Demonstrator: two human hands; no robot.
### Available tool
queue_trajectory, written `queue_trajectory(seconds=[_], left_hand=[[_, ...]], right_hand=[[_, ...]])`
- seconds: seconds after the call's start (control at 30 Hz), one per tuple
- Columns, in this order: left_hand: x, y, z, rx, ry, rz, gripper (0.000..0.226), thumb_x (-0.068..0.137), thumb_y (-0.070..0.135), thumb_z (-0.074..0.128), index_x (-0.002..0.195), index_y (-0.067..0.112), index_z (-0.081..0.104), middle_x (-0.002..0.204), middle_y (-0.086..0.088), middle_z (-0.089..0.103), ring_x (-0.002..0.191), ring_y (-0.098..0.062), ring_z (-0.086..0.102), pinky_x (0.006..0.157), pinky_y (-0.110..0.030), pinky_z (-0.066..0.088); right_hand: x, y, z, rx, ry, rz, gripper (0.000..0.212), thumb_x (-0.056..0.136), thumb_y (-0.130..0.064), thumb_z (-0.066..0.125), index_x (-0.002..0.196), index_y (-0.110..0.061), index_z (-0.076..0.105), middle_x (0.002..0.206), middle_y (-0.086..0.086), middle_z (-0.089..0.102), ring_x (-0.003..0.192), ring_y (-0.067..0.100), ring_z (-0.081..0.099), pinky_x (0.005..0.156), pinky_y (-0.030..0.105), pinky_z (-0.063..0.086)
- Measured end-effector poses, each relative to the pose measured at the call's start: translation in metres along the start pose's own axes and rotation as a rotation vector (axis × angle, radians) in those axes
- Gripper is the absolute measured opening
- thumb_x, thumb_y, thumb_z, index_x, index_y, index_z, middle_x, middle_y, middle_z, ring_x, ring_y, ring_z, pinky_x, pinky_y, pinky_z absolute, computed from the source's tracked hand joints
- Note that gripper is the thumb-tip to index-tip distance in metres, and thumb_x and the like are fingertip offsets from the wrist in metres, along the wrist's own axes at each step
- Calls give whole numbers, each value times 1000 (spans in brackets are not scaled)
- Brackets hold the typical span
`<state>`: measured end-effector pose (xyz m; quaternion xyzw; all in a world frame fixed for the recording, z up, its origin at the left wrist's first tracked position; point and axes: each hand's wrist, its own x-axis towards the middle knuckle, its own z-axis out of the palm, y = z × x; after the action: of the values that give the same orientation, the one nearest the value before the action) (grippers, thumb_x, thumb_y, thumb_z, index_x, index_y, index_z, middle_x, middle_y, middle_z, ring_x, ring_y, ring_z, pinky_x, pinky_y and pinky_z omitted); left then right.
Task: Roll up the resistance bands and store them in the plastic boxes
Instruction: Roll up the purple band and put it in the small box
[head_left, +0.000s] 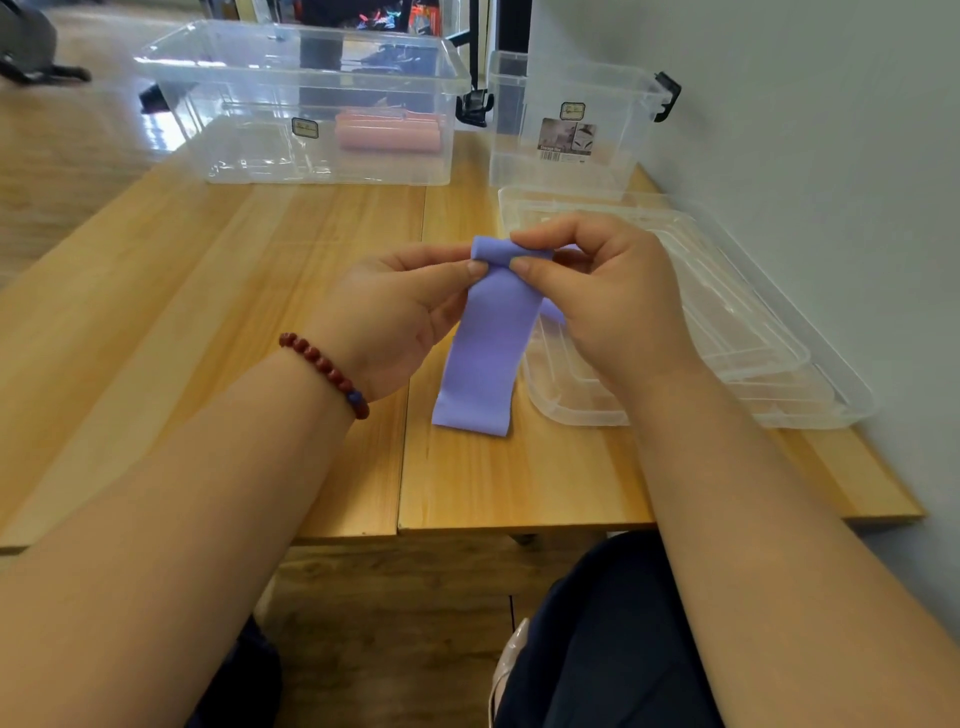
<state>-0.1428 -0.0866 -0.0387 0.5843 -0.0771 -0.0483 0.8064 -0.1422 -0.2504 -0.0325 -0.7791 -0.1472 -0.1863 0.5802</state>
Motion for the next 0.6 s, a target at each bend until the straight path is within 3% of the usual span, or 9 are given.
queue_trajectory(seconds=[0.17,0.37,0.5,0.6], left_hand=[[1,-1,-4,17,-19,-113,21,96,2,51,109,7,66,100,-9,72,94,-20,68,81,-25,57],[-3,0,-1,38,-39,-102,17,92,3,58,104,10,68,91,-5,75,87,-17,72,73,-27,59],[-3,1,0,20,-13,-88,17,91,0,57,102,7,68,89,-6,76,86,-16,73,71,-24,58],[-3,3,0,-15,-46,-93,21,84,12,63,104,6,69,95,-9,75,90,-18,73,76,-26,59]], right_hand=[[-1,4,2,5,15,-41,28,84,4,68,84,-23,71,90,-5,70,93,12,68,86,27,55],[-1,4,3,-5,46,-82,24,83,4,69,82,-20,70,88,-10,68,90,5,67,84,22,54],[-1,5,5,-52,65,-160,25,82,5,67,85,-19,70,88,-14,66,88,-3,64,79,12,48],[0,7,4,-95,59,-239,25,82,6,66,89,-17,71,88,-12,66,90,-4,63,79,10,47]])
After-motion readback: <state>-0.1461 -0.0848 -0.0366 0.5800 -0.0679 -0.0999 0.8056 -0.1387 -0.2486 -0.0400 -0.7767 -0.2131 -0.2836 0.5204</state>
